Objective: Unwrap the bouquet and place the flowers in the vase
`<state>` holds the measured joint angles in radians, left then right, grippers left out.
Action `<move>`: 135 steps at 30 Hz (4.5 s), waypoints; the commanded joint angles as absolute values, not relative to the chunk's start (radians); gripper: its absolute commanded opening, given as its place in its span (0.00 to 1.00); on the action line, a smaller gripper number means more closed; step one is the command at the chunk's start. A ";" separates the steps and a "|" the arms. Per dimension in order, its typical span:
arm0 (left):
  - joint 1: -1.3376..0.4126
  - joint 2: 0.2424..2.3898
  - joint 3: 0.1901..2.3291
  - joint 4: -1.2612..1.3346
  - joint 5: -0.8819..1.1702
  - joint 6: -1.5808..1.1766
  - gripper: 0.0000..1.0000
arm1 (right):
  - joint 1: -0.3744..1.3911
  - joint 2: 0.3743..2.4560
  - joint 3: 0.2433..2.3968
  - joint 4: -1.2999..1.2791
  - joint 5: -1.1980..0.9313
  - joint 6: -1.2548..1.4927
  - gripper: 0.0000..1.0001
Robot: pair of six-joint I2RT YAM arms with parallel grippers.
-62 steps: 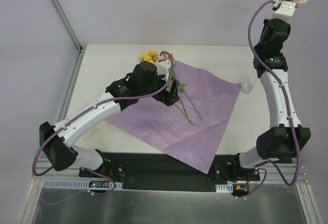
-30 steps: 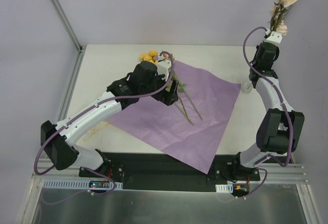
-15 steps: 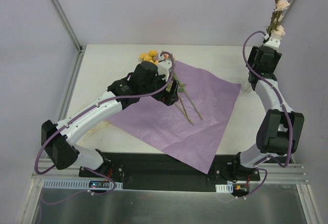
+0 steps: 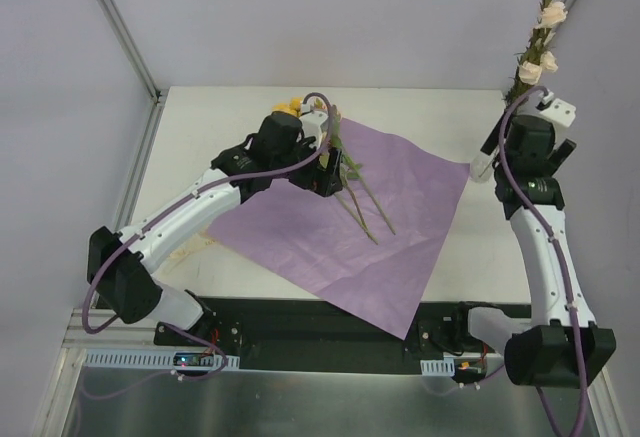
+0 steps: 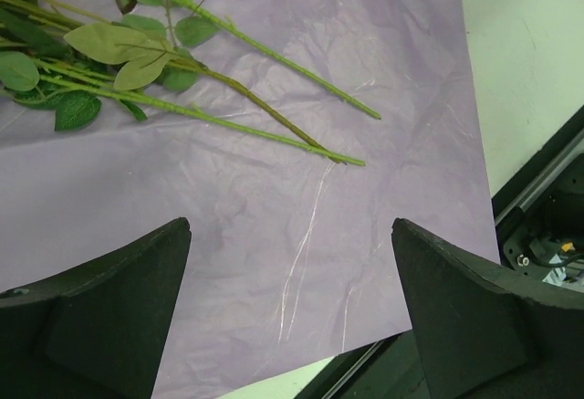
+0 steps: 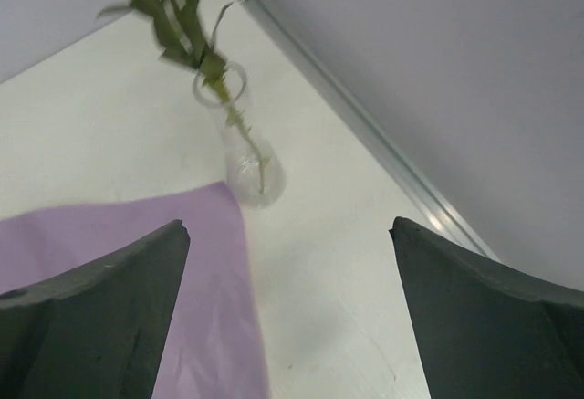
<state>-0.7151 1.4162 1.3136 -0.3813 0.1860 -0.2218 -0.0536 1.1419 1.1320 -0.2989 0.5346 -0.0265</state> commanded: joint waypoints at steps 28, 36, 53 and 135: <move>-0.485 2.068 1.402 -0.008 0.534 -0.988 0.38 | 0.541 0.841 0.845 -0.468 0.348 -0.017 0.97; -0.528 2.051 1.332 -0.002 0.420 -1.051 0.47 | 0.540 0.769 0.827 -0.483 0.368 -0.040 0.96; -0.545 2.045 1.285 0.058 0.322 -1.043 0.35 | 0.540 0.764 0.810 -0.491 0.360 -0.023 0.96; -0.574 1.744 0.945 0.618 0.262 -1.181 0.00 | 0.541 0.799 0.755 -0.456 0.223 0.064 0.96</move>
<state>-0.5705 1.8580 0.9916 0.4797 0.2779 -1.1725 0.5377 0.7712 0.7349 -0.4877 0.2539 0.0406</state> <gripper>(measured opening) 0.020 0.963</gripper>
